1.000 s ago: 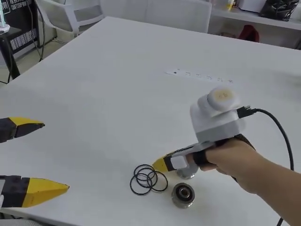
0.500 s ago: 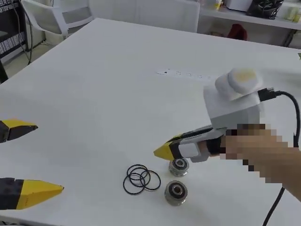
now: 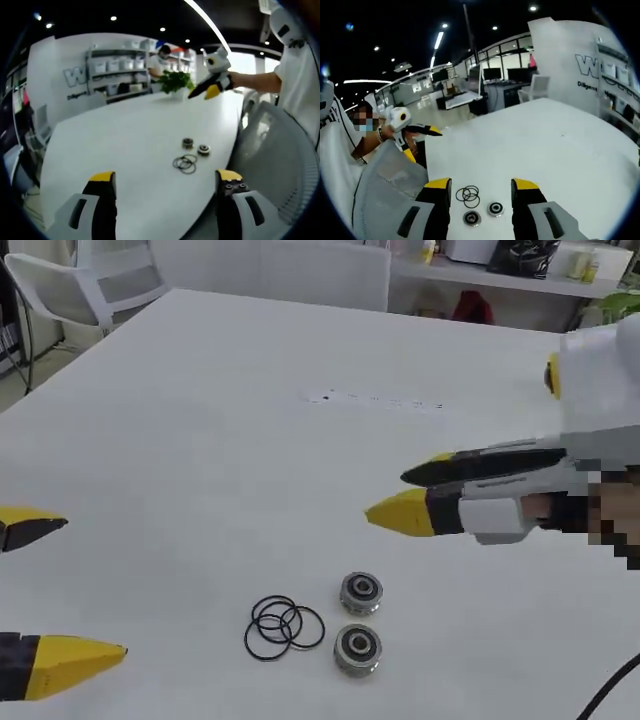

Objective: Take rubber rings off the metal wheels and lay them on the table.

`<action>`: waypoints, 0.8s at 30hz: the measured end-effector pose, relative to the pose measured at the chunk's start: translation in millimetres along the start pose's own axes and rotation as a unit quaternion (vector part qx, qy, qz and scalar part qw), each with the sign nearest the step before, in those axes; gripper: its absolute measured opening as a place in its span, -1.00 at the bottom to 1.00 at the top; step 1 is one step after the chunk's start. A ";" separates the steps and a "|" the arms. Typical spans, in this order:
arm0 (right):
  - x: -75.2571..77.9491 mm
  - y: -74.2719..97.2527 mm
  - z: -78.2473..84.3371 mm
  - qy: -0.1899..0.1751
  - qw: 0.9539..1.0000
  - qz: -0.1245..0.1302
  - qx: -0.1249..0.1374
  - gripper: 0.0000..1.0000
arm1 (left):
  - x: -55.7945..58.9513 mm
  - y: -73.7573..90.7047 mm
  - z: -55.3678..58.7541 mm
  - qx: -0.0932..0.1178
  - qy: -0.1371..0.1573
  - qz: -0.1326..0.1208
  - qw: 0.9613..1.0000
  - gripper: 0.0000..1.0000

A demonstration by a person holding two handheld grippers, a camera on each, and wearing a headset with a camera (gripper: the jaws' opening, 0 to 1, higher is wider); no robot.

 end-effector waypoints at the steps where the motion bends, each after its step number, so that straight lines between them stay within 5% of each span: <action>1: 1.6 6.6 -0.4 0.004 1.000 0.006 0.004 -0.03 | -0.3 0.0 -0.6 0.000 0.000 0.000 1.000 0.65; 9: 16.3 47.8 5.3 0.011 0.998 0.050 0.039 0.23 | -2.8 1.8 -5.1 0.004 -0.003 -0.002 1.000 0.68; 15: 29.9 74.2 16.1 -0.019 0.994 0.076 0.076 0.41 | -3.9 3.2 -6.2 0.006 0.001 -0.006 1.000 0.71; 24: 41.3 93.3 54.8 -0.064 0.989 0.099 0.086 0.71 | -0.9 1.7 -4.8 0.012 0.010 -0.006 1.000 0.82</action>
Point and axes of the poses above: the centre of the closed fingertips' face, and the gripper's own axes: y roughly backward along the fingers, x roughly to its right, z roughly out of its underside, the point moved 4 cm from there along y, roughly backward along the fingers, and after that the axes turned 13 degrees about z, right-handed, at the moved point
